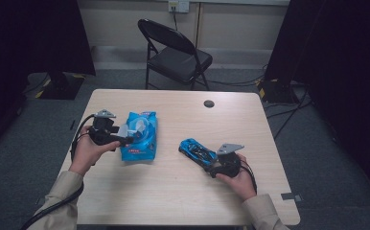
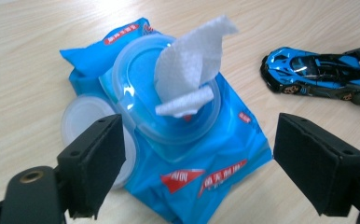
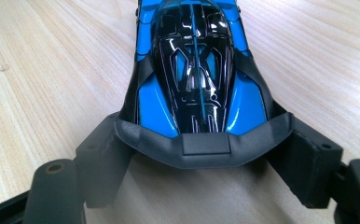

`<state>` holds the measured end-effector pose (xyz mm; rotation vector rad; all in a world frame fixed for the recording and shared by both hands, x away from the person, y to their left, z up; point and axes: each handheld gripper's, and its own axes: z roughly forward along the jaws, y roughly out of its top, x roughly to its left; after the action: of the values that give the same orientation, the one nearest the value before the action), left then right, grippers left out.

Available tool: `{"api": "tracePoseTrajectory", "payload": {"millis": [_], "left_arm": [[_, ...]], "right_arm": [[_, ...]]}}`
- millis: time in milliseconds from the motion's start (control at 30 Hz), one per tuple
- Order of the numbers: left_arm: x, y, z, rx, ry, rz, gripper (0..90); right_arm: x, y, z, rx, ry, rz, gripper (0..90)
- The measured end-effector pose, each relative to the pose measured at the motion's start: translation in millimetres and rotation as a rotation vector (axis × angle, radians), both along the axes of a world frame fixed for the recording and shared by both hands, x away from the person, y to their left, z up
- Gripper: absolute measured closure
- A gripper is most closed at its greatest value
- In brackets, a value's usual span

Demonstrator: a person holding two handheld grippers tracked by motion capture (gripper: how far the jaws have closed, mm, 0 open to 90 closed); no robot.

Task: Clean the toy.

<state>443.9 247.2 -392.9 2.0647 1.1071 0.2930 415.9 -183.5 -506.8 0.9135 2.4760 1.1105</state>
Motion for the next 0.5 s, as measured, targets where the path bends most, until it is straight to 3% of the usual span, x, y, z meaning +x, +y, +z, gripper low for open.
{"api": "tracePoseTrajectory", "payload": {"millis": [367, 500], "left_arm": [[25.1, -15.3, 2.7, 0.009, -0.002, 0.014, 19.1], [31.0, -18.8, -2.3, 0.012, -0.008, 0.02, 25.6]], "right_arm": [[0.1, -0.1, 0.0, 0.001, 0.001, 0.0, 24.7], [0.2, -0.2, 0.0, 0.002, 0.002, 0.001, 24.8]]}}
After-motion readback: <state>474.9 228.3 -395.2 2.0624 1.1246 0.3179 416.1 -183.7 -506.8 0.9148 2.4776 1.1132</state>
